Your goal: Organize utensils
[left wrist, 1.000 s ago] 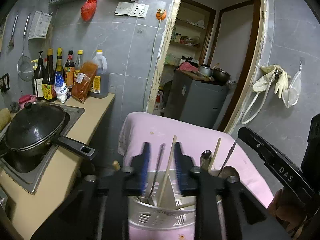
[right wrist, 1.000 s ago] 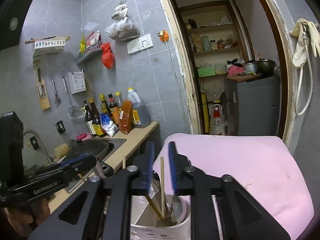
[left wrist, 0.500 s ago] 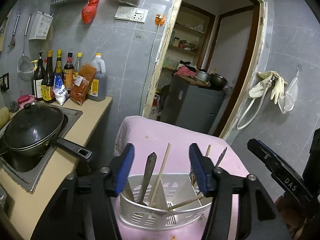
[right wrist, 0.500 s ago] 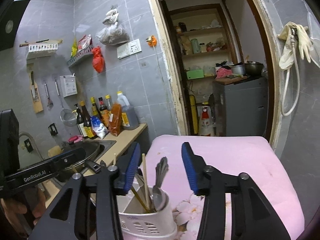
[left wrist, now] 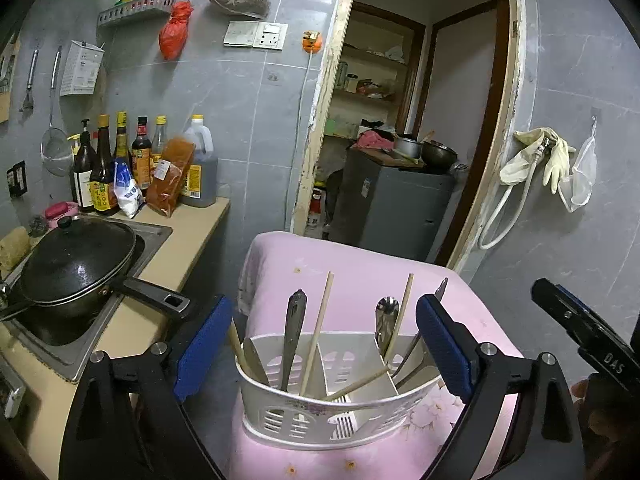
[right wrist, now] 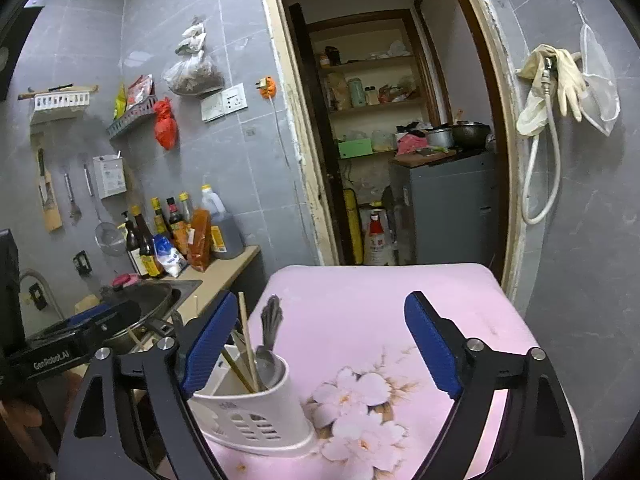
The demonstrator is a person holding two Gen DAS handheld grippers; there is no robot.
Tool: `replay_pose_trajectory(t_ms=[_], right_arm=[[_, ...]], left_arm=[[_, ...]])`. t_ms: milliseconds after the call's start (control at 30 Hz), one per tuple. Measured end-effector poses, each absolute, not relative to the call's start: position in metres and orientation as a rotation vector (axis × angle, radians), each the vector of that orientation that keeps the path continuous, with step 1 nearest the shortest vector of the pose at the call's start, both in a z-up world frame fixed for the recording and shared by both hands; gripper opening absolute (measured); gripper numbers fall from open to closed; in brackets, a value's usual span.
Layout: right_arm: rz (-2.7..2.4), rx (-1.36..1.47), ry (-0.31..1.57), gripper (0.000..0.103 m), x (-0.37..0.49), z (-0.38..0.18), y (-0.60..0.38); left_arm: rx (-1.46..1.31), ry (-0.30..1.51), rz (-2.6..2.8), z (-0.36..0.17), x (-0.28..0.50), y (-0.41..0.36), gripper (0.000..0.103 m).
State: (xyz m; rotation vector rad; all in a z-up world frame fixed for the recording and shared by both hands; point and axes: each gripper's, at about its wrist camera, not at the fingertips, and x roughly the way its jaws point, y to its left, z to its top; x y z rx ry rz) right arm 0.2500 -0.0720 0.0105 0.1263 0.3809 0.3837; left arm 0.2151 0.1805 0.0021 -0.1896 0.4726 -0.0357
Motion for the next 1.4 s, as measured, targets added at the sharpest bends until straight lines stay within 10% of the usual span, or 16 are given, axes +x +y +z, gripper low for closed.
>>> replay_pose_trajectory(t_ms=[100, 1400], right_arm=[[0.376, 0.127, 0.382, 0.103, 0.245, 0.012, -0.08], [0.352, 0.049, 0.466, 0.103, 0.085, 0.005, -0.175]], left_arm=[[-0.178, 0.476, -0.025, 0.002, 0.211, 0.177, 0.09], [-0.093, 0.464, -0.03, -0.008, 0.046, 0.077, 0.09]])
